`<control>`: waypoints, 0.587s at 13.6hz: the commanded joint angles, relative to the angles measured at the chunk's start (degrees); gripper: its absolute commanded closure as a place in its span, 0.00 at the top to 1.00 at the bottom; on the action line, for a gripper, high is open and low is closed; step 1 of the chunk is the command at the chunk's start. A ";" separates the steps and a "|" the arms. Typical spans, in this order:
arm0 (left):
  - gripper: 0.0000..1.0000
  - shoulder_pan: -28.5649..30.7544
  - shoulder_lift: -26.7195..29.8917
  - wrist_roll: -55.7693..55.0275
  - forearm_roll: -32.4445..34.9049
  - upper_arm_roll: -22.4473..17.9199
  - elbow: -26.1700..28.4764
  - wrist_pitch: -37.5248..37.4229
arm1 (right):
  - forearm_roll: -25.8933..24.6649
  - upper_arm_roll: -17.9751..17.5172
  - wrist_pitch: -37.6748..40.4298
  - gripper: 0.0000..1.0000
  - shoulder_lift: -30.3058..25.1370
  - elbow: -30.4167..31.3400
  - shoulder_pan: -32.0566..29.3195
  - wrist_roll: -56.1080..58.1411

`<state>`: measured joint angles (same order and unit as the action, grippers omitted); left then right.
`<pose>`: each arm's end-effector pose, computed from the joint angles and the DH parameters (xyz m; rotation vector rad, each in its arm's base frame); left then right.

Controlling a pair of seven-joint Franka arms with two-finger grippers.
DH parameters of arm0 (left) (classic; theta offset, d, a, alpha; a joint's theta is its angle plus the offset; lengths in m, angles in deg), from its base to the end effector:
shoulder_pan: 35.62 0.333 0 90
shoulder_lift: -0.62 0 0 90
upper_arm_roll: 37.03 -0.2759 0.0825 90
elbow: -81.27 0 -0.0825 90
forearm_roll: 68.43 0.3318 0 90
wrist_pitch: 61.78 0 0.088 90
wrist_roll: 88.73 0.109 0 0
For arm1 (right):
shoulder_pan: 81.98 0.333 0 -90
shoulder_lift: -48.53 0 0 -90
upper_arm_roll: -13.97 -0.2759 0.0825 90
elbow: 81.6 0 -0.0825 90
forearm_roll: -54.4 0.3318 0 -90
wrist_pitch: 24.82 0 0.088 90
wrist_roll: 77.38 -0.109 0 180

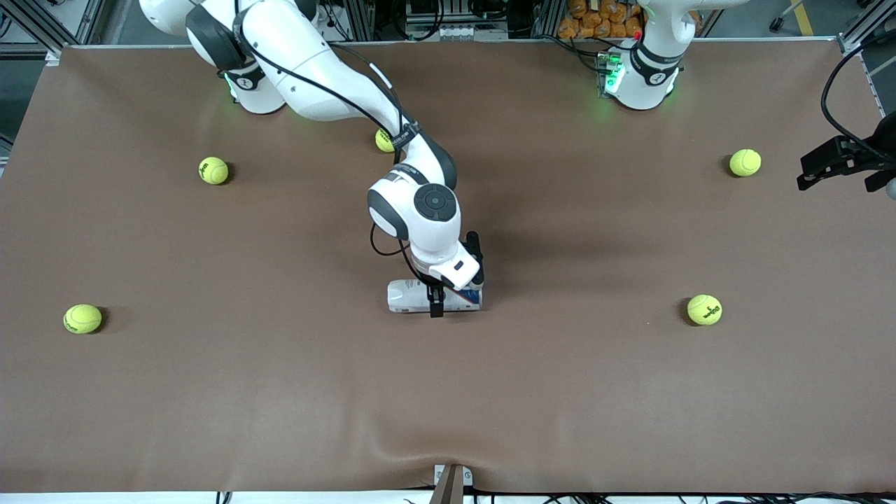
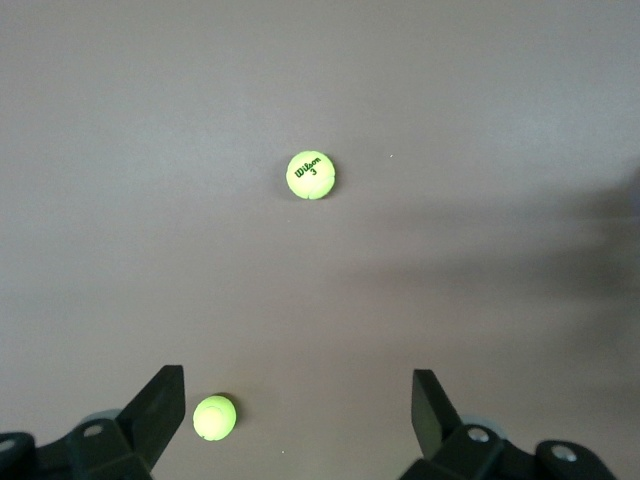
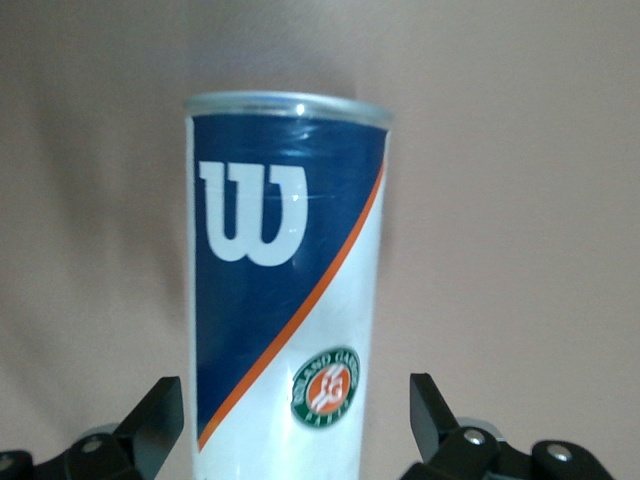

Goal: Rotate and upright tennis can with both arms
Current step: 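Carry the can with the right gripper to the table's middle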

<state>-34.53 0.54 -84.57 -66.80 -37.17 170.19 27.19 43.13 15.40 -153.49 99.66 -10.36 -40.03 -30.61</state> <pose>0.5010 0.0139 0.5881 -3.1122 0.0788 0.0029 0.5260 0.4478 0.2360 2.0055 2.1680 0.1475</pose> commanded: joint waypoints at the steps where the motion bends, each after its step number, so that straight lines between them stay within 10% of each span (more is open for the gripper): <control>1: 1.00 0.58 -0.27 0.06 -0.75 0.31 -0.85 -1.00 | 0.63 -0.72 4.38 1.00 -3.48 -0.14 0.06 -0.36; 8: 1.00 0.58 -0.27 0.06 -0.75 0.31 -0.77 -1.00 | 6.96 -0.02 14.23 1.00 -13.50 0.13 -2.74 -9.04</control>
<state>-34.53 0.50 -84.57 -66.80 -37.17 170.23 27.08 49.12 15.40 -141.86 89.56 -11.65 -40.28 -35.47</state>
